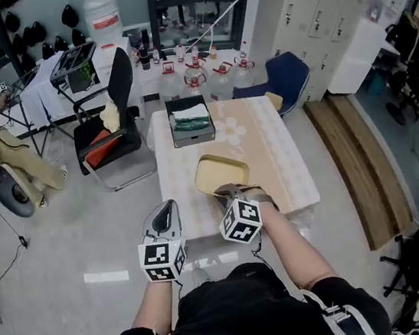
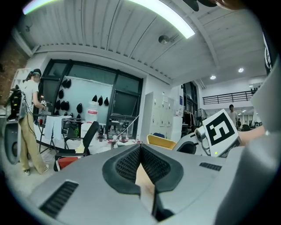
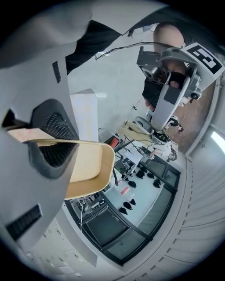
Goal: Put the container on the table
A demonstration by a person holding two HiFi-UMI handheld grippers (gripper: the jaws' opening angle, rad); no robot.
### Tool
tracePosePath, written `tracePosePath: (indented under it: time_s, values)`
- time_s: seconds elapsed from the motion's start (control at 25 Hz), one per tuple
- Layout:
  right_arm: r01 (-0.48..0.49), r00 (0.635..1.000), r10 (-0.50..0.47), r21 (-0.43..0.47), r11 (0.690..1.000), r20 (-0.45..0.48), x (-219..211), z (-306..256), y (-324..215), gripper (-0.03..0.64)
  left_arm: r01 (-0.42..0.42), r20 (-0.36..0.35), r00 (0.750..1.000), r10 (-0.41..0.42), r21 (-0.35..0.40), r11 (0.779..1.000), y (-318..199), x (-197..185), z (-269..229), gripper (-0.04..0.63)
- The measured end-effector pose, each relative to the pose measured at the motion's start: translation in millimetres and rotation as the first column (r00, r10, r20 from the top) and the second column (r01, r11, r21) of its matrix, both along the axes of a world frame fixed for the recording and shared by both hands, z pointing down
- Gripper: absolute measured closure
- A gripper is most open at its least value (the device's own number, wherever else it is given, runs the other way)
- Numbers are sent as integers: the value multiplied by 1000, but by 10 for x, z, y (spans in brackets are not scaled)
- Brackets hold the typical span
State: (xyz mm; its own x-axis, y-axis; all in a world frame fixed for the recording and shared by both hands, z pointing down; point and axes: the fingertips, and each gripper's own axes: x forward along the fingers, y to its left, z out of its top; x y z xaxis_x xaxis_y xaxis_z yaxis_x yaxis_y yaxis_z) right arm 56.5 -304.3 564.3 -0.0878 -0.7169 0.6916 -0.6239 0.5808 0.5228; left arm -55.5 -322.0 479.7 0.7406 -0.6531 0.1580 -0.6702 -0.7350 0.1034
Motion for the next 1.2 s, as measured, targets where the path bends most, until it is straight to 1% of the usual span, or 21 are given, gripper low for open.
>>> tracePosePath:
  time_s: [0.12,0.28,0.4,0.56,0.72,1.0,1.2]
  values:
    - [2,1000,-2,-10,1000,3,106,37,-239,594,9,3,1000,-9,-12,1000,-235,70,16,581]
    - [13,1000,-13,0,1000,-7,282,120,-547,594,33,12,999,-32,-19,999,-499,212,55,581]
    - [16,1000,-16,0,1000,-14,462,190,-751,594,32,26,999,-32,-6,999,-661,378,43,581]
    - [11,1000,-10,-41,999,15,698,438,-929,594,39,31,999,-39,11,999,-844,579,55,581]
    - [6,1000,-7,-98,995,-9,959,695,-1076,594,52,44,998,-52,10,999,-987,749,31,581]
    - [48,995,-58,-127,991,-81,1084,1142,-1339,592,92,55,994,-92,11,996,-1191,751,48,581]
    - [66,993,-79,-145,987,-86,1094,1445,-1477,592,133,59,989,-134,7,991,-1293,673,87,581]
